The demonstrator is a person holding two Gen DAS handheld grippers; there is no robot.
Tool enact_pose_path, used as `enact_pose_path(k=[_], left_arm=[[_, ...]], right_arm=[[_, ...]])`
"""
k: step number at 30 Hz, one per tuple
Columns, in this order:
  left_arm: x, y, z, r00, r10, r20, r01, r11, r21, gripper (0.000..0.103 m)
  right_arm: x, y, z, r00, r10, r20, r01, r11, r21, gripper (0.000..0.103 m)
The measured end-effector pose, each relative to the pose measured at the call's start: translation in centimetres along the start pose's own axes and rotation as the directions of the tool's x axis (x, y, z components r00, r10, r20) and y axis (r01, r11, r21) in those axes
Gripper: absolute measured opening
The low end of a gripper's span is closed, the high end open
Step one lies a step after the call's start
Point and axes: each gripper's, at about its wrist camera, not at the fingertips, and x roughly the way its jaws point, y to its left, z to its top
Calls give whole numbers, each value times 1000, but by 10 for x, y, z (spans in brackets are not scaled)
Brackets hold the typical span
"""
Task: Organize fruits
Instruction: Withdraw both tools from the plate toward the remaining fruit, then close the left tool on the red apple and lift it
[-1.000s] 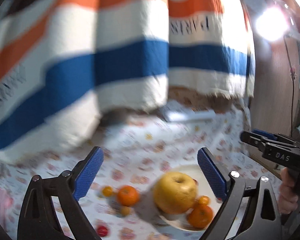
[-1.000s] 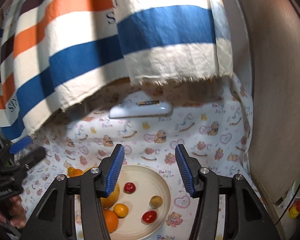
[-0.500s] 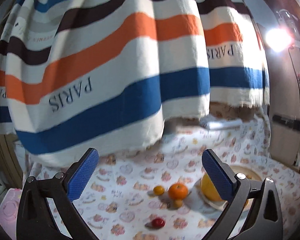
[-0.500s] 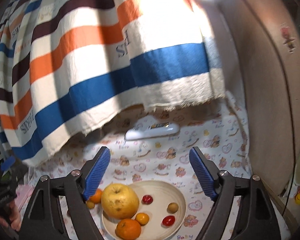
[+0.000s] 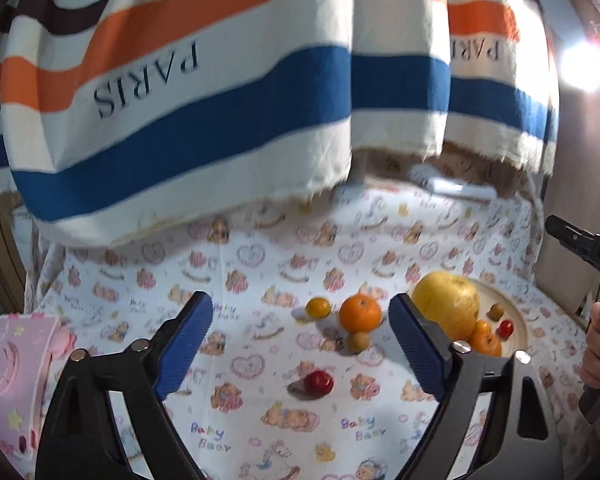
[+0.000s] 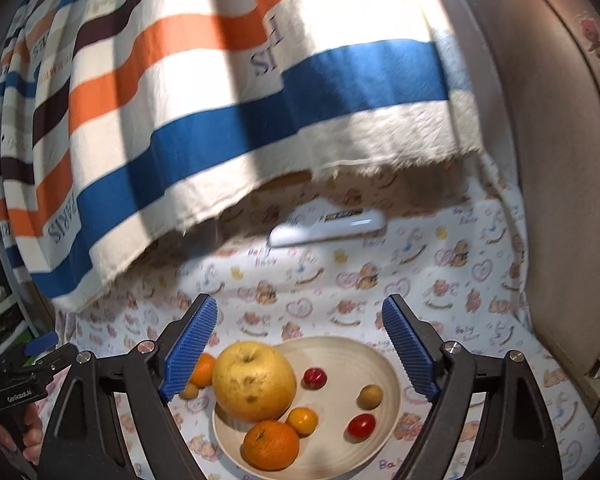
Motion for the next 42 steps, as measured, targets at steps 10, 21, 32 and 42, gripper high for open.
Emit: enact_pose_path(k=[10, 21, 32, 42], left_arm=[[42, 4, -22, 968, -66, -240, 45, 995, -91, 62], [63, -8, -38, 953, -79, -293, 79, 997, -13, 44], [77, -19, -47, 934, -55, -353, 77, 996, 47, 43], [84, -18, -50, 920, -62, -388, 78, 997, 25, 30]], right_arm=[[16, 14, -22, 999, -2, -51, -1, 998, -59, 86], [23, 31, -39, 997, 14, -75, -24, 991, -134, 86], [18, 45, -45, 998, 18, -56, -29, 979, -202, 86], [22, 44, -46, 997, 9, -72, -24, 979, -203, 86]])
